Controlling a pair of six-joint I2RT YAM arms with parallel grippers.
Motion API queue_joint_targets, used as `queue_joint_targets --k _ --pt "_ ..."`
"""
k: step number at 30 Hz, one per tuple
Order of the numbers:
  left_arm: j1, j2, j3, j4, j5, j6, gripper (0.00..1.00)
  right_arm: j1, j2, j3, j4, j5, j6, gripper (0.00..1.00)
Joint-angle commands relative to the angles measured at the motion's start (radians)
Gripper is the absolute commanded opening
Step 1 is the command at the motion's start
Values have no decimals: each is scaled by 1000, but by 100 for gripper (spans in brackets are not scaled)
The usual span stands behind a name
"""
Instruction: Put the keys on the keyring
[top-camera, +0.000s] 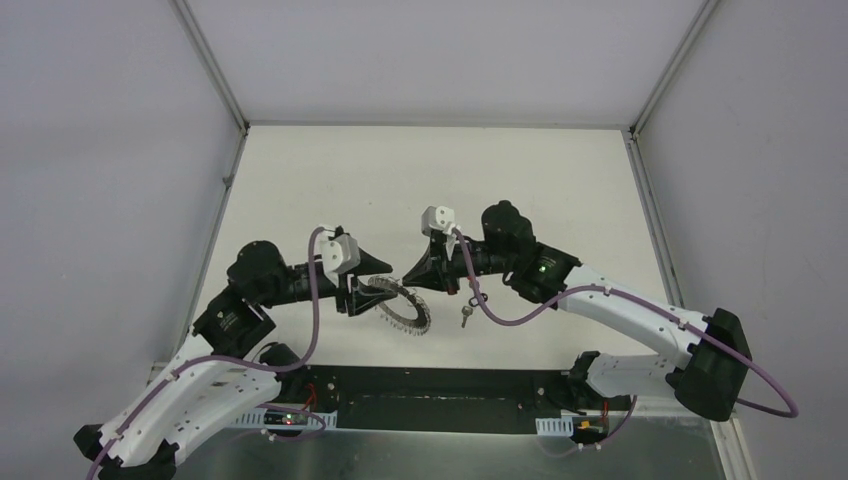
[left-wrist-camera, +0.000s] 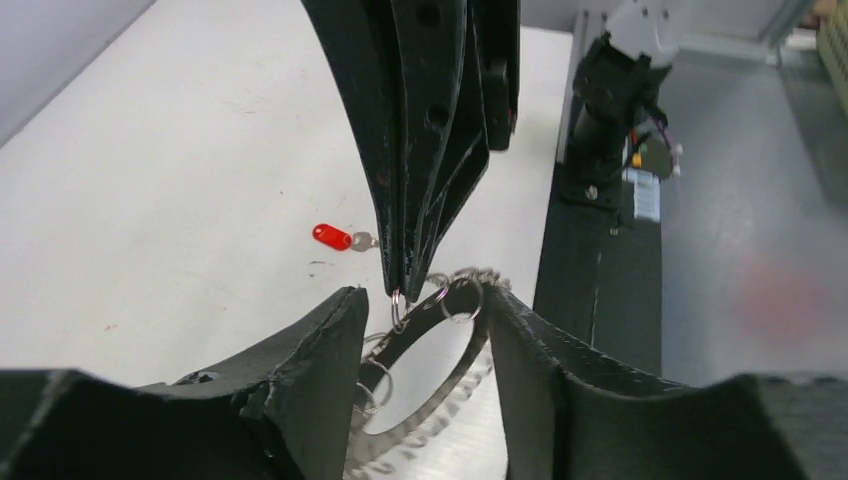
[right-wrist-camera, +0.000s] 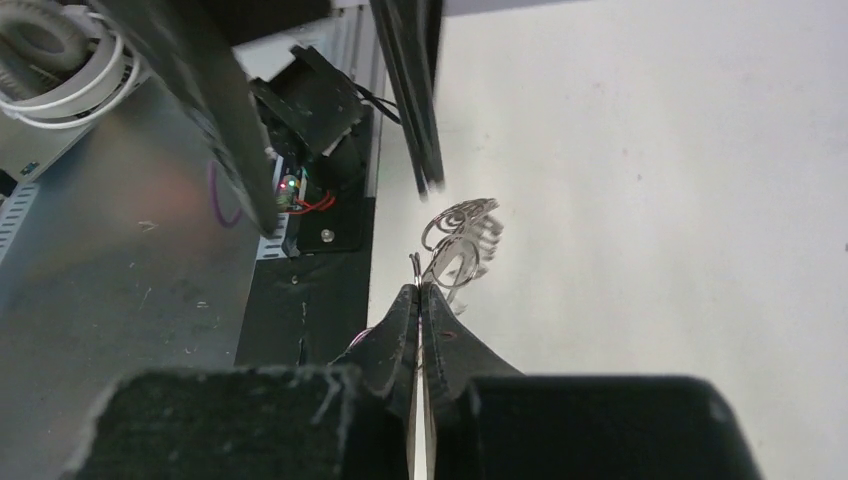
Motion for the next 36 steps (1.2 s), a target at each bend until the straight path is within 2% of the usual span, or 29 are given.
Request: queue_joint_targets --k 1,4,7,12,18,25,29,36 --pt "-7 -66 48 74 -193 -203 55 -41 -57 -39 95 54 109 0" --pt "-7 -103 35 67 -346 -369 65 -62 -83 -57 110 56 156 0" --pt "-7 -130 8 58 -402 -481 69 -83 -106 -72 120 43 187 0" --pt "-7 -125 -31 45 -375 -581 70 -121 -132 -90 138 0 236 0" --pt "-7 -55 -43 86 -276 -558 68 -145 -157 -139 246 -47 292 0" --pt "-7 55 -110 402 24 -403 44 -144 -164 -159 338 -95 322 0" --pt "-7 65 -139 492 39 -342 38 -145 -163 -156 348 -111 325 0" --pt "-7 69 -156 519 25 -317 27 -145 -161 -154 347 -118 327 0"
